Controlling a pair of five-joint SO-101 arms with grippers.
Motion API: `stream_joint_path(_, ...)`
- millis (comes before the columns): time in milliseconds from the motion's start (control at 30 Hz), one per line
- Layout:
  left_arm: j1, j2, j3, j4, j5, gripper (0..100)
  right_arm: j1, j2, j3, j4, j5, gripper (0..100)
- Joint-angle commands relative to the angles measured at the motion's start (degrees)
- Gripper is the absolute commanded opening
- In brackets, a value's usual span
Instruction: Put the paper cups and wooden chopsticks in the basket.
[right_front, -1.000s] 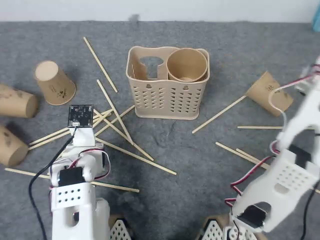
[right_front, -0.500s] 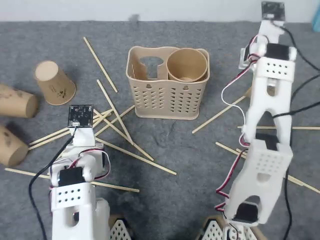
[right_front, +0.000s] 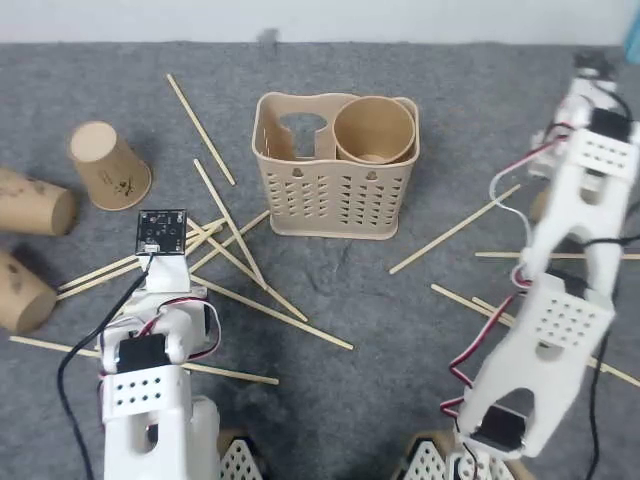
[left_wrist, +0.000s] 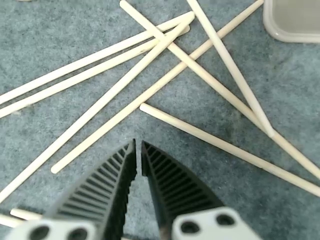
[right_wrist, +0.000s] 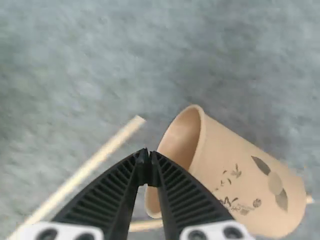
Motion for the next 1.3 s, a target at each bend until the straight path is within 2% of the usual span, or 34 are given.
stream_joint_path(0,0.0,-1.1,-0.2,-1.4,-0.4,1,5.4,-6.0,-3.1,4.2,3.9,0.8)
stream_joint_path(433,-0.1,-1.1,-0.2,-1.3,-0.4,1,24.0,-6.7,-4.7,4.4,18.4,0.8)
stream_joint_path(967,-0.2,-1.1,0.2,-1.1,-0.4,1,35.3,-6.8,-4.9,-10.0,19.3,0.9)
stream_joint_path(1267,-0.2,-1.1,0.3,-1.2,-0.4,1,38.4,-6.6,-4.9,-16.2,22.1,0.9)
